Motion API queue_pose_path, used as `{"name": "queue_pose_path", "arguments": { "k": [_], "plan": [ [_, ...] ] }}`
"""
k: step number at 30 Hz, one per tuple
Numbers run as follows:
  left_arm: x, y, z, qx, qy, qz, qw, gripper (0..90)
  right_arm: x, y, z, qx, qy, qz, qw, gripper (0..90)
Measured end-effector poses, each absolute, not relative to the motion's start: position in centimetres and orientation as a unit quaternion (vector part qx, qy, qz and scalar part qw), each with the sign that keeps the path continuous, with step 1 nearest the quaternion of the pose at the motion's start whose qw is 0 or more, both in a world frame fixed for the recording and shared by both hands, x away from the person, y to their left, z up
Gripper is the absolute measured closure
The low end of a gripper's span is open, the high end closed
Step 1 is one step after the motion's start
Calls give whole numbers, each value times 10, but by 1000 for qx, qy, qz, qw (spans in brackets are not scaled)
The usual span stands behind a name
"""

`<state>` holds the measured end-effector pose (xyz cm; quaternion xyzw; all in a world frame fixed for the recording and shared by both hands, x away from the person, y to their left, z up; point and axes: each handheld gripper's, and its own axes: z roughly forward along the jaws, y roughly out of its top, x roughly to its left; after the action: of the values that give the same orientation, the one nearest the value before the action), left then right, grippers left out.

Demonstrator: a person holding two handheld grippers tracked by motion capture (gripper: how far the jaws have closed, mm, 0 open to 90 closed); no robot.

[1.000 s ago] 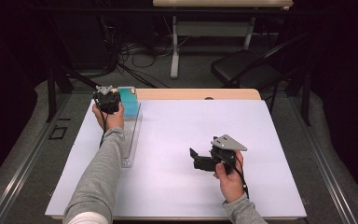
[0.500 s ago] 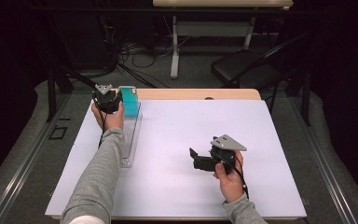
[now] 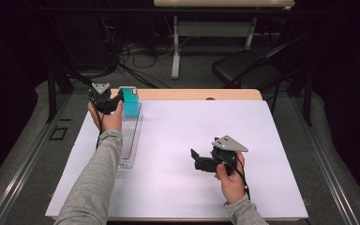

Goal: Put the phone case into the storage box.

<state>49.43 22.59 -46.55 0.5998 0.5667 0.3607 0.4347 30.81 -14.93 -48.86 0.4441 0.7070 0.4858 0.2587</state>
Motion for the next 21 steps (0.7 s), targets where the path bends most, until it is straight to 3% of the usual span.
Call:
{"name": "queue_pose_path", "arguments": {
  "k": [21],
  "plan": [
    [457, 233, -428, 636, 521, 316, 474, 429, 306, -153, -484, 441, 706, 488, 263, 58]
  ]
}}
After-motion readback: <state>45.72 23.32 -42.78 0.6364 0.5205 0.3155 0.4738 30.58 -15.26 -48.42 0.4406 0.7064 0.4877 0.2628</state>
